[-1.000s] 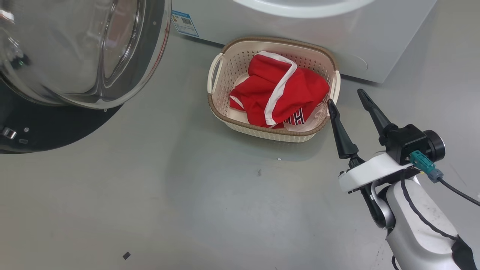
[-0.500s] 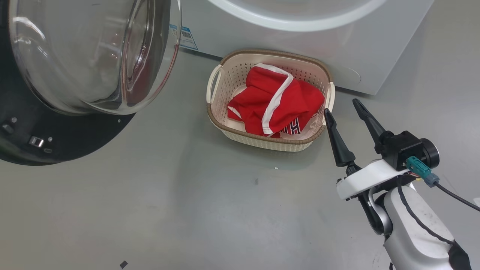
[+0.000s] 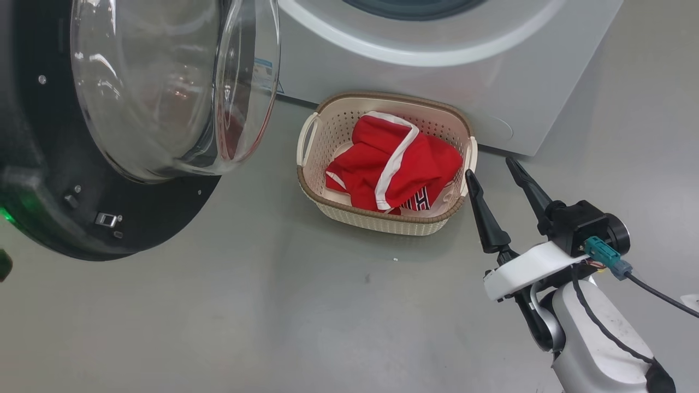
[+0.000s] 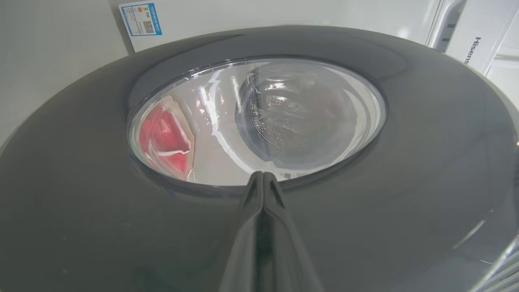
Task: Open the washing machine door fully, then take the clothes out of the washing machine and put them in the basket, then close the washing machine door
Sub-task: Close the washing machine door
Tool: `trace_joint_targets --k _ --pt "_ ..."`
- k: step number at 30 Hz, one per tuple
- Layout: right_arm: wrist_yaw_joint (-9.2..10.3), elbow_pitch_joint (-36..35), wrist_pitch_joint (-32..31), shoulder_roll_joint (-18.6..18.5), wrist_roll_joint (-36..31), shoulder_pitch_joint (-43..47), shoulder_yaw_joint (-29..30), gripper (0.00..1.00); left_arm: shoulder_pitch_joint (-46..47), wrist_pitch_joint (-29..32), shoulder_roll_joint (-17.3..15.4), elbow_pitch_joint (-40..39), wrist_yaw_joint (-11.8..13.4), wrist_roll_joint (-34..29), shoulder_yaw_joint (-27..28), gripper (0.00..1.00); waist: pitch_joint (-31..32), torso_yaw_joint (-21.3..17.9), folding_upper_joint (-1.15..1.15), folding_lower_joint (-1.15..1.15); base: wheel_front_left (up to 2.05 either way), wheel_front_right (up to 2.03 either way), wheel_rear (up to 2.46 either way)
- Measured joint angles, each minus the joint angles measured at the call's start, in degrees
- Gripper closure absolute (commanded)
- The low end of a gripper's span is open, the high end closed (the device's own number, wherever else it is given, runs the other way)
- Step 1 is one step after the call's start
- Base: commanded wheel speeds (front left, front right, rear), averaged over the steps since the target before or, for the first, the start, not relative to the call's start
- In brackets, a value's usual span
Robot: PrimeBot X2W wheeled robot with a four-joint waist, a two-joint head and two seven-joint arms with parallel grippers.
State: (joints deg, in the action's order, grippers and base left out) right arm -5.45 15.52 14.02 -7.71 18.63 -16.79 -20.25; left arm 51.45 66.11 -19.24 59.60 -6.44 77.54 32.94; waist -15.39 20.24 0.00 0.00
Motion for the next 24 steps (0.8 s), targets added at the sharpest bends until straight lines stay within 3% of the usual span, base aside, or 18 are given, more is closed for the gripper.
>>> trace_joint_targets --k 24 --pt "-0.03 -0.84 0.42 0.71 0.02 1.95 1.34 0.00 -6.99 7.22 9.65 -10.34 -0.44 3.42 -1.30 1.00 2.12 -1.29 0.00 0.00 0.00 0.00 0.00"
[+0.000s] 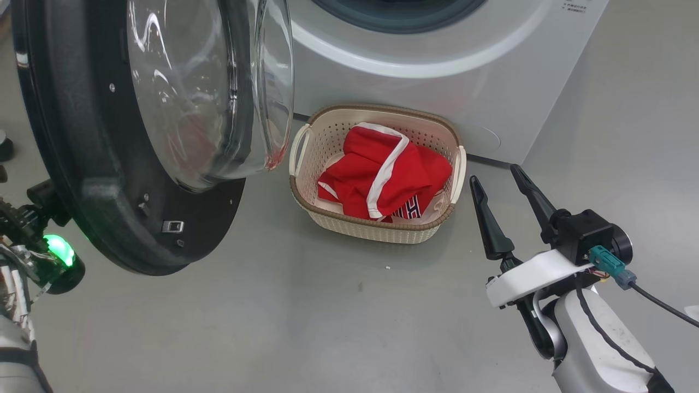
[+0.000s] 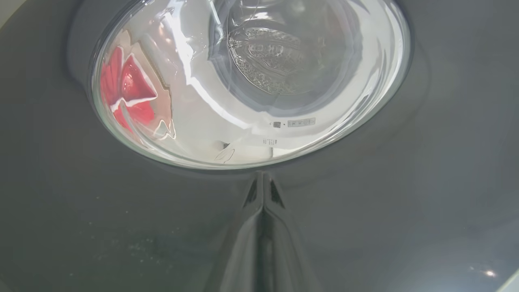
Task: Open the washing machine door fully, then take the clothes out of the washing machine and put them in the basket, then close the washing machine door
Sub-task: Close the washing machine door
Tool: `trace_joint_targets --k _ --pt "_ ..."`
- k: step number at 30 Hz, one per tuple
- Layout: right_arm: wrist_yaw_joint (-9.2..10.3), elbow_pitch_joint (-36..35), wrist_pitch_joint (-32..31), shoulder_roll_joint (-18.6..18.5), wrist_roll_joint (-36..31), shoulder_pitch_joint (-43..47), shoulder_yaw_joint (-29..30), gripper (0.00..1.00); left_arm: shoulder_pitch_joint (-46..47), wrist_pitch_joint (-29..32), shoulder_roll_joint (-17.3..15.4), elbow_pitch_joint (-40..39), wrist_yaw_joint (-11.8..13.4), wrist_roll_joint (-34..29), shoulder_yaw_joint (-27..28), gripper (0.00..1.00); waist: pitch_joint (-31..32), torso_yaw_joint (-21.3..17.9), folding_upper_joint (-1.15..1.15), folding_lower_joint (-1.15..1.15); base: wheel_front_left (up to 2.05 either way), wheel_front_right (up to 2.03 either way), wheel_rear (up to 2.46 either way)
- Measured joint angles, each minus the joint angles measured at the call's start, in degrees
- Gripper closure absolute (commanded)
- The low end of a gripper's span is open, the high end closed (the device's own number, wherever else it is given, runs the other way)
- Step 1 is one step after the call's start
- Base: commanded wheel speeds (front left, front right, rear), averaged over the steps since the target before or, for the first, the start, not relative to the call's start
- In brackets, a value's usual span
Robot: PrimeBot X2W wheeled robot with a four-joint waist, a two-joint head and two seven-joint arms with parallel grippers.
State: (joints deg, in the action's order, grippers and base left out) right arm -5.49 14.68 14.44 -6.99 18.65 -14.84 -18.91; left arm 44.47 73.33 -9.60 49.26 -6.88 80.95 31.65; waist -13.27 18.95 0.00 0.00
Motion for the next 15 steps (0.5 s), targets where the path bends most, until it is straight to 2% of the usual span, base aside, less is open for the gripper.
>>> trace_joint_targets --k 10,15 --pt "-0.04 -0.42 0.00 0.22 0.00 0.09 0.56 0.00 -2.76 0.31 3.36 -4.33 -0.01 0.81 -0.15 1.00 0.01 -0.46 0.00 0.00 0.00 0.00 0.00" --pt "-0.19 -0.53 0.00 0.42 -0.01 0.10 0.98 0.00 -4.60 -0.48 3.64 -7.22 -0.01 0.45 -0.44 1.00 0.04 -0.63 0.00 0.00 0.00 0.00 0.00"
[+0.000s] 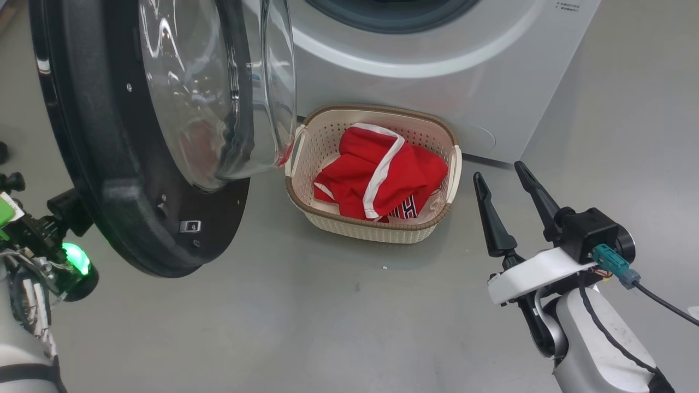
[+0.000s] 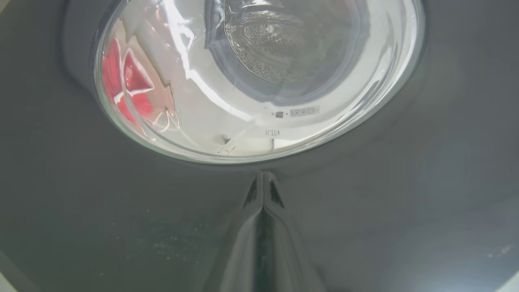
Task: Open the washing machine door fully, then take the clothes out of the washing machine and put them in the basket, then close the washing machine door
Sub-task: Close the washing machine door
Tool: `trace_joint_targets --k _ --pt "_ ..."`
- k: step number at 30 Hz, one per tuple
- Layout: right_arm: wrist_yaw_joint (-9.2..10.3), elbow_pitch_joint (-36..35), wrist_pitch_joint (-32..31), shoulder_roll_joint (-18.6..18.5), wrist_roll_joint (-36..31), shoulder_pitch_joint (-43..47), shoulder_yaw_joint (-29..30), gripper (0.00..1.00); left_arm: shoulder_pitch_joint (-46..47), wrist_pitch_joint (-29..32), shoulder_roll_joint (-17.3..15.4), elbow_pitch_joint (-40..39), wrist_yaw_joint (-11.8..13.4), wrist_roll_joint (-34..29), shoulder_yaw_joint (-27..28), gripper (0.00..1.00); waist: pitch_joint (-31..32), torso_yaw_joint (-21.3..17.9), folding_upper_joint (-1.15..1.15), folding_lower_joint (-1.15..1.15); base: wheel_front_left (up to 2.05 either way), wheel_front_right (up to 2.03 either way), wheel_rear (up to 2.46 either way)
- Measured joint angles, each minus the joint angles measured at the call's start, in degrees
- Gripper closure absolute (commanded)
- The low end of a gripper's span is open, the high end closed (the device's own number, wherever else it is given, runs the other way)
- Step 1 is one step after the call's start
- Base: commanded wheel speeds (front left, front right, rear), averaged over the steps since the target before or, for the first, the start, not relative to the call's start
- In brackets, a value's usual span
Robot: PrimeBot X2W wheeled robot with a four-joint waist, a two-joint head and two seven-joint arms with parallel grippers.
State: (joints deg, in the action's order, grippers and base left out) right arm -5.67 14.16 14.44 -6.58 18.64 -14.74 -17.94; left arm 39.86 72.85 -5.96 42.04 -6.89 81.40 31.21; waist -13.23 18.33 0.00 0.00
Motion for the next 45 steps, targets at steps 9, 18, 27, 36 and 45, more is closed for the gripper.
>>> trace_joint_targets --k 9,18,27,36,45 --pt "-0.25 -0.25 0.00 0.42 0.00 1.23 1.23 0.00 -4.06 -10.53 -2.15 -11.48 -0.03 -8.79 -2.12 1.00 0.56 0.50 0.00 0.00 0.00 0.00 0.00" --pt "-0.31 -0.55 0.01 0.88 0.00 1.37 1.69 0.00 -12.23 -25.24 -6.22 -26.29 -0.04 -21.64 -8.13 1.00 1.18 1.51 0.00 0.00 0.00 0.00 0.00" --pt "-0.33 -0.59 0.01 1.16 0.00 1.38 1.46 0.00 -20.25 -39.52 -8.77 -32.78 -0.04 -29.13 -12.44 1.00 1.31 1.66 0.00 0.00 0.00 0.00 0.00" --pt "-0.47 -0.62 0.00 1.34 0.00 1.48 1.54 0.00 -27.94 -54.34 -10.20 -36.95 -0.05 -34.26 -19.78 1.00 1.43 1.67 0.00 0.00 0.00 0.00 0.00" --pt "-0.75 -0.69 0.01 1.54 -0.01 2.25 2.00 0.00 -32.51 -69.29 -11.12 -37.67 -0.23 -39.96 -24.35 1.00 1.28 1.76 0.00 0.00 0.00 0.00 0.00"
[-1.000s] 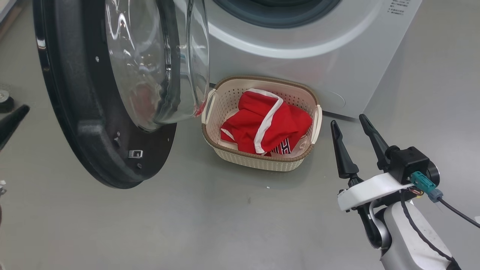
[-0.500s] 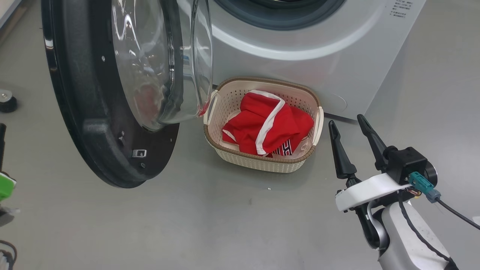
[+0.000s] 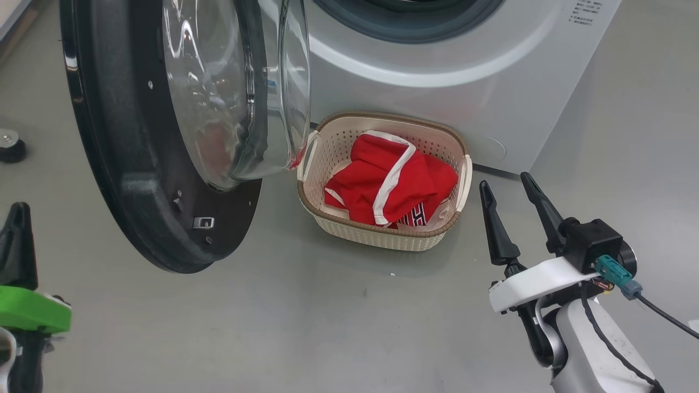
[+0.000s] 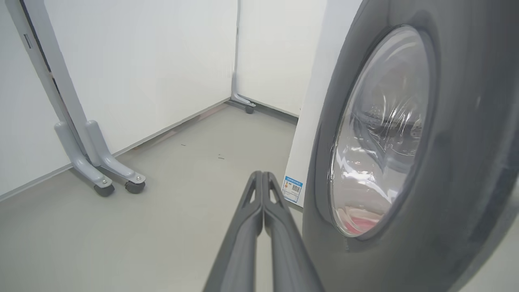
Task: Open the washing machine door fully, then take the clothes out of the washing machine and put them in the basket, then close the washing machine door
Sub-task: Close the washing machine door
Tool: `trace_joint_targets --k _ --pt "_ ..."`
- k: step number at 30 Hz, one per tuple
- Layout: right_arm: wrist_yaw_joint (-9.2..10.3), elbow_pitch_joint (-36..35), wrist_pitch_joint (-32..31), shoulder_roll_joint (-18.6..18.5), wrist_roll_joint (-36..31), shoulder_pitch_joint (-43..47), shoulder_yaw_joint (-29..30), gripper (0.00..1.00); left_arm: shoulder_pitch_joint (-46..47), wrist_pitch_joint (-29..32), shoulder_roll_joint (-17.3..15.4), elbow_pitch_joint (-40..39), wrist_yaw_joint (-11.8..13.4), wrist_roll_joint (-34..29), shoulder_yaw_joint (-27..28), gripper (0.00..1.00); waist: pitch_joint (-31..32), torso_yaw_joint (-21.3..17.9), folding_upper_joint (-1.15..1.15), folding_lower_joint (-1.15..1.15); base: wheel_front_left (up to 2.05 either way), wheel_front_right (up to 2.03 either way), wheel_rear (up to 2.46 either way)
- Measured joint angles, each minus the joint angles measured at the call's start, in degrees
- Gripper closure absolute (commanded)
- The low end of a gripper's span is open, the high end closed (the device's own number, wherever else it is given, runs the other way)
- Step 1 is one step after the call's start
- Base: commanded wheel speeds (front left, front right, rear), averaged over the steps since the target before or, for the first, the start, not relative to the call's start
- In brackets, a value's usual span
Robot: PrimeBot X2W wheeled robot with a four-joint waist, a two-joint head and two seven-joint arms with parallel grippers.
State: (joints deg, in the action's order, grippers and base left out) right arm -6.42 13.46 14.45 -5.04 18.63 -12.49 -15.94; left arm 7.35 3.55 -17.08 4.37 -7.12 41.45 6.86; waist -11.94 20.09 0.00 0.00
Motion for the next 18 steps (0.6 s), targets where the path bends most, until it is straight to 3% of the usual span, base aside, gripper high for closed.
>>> trace_joint_targets --k 11,13,14,18 --pt "-0.07 0.03 -0.01 0.22 -0.03 0.10 0.04 0.00 -2.92 -11.13 -0.08 2.36 -0.07 -1.92 -3.94 1.00 0.44 0.25 0.00 0.00 0.00 0.00 0.00" --pt "-0.07 0.03 0.00 0.30 -0.03 0.11 0.04 0.00 -3.31 -12.16 -0.18 3.07 -0.07 -2.01 -4.52 0.56 0.56 0.26 0.00 0.00 0.00 0.00 0.00" --pt "-0.07 0.04 0.00 0.36 -0.03 0.12 0.04 0.00 -3.60 -13.22 -0.25 3.25 -0.07 -2.56 -4.69 0.00 0.62 0.26 0.00 0.00 0.00 0.00 0.00" --pt "-0.09 0.10 -0.01 0.52 -0.03 0.15 0.04 0.00 -4.38 -15.97 -0.29 4.50 -0.08 -2.96 -4.69 0.00 0.87 0.24 0.00 0.00 0.00 0.00 0.00"
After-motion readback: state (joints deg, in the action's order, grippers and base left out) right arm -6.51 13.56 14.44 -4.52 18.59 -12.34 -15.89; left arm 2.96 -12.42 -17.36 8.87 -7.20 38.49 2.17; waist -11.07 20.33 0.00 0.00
